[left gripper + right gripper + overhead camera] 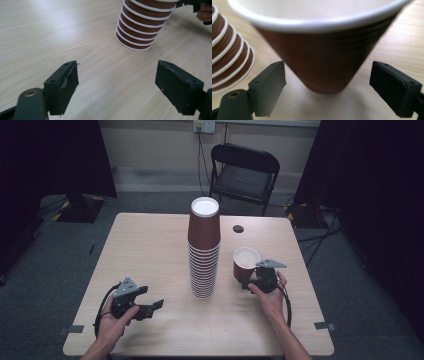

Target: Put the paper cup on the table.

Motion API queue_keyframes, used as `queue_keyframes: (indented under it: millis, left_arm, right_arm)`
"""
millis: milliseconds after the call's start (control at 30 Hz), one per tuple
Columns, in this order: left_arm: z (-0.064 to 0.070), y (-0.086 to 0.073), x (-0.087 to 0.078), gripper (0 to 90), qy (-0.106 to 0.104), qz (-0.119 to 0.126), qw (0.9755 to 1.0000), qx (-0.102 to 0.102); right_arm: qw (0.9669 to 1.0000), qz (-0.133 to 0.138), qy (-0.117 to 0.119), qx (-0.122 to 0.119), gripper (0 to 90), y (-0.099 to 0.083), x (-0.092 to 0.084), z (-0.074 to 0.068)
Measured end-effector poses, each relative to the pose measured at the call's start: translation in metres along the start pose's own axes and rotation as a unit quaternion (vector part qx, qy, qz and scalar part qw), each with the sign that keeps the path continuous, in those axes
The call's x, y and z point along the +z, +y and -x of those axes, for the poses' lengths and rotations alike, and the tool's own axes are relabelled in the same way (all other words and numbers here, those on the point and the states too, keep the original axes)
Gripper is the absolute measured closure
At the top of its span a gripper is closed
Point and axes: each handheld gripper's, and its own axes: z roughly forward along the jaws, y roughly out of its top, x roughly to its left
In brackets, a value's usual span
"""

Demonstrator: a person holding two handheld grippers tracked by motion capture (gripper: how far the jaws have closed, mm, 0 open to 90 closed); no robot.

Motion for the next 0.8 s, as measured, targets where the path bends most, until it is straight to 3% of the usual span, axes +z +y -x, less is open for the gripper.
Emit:
queue_keyframes:
  millis: [333,500,567,800]
  left_arm:
    - [-0.003,0.000,-0.002,18.4,0.028,0.004,0.9996,0.007]
    - [-0.005,0.000,-0.002,18.5,0.032,0.001,0.9995,0.001]
    - [-0.004,0.001,-0.003,18.5,0.043,-0.004,0.9990,0.007]
    - [0.003,0.003,-0.009,18.4,0.041,-0.003,0.9991,0.013]
  right_arm:
    - [0.9999,0.007,-0.011,0.002,13.3,-0.005,-0.031,0.008]
    - [0.9998,0.015,-0.008,0.010,14.8,-0.006,-0.050,0.010]
    - [0.9997,0.019,-0.005,0.012,14.9,-0.008,-0.059,0.009]
    - [0.9991,0.034,0.006,0.025,14.6,-0.017,-0.088,0.004]
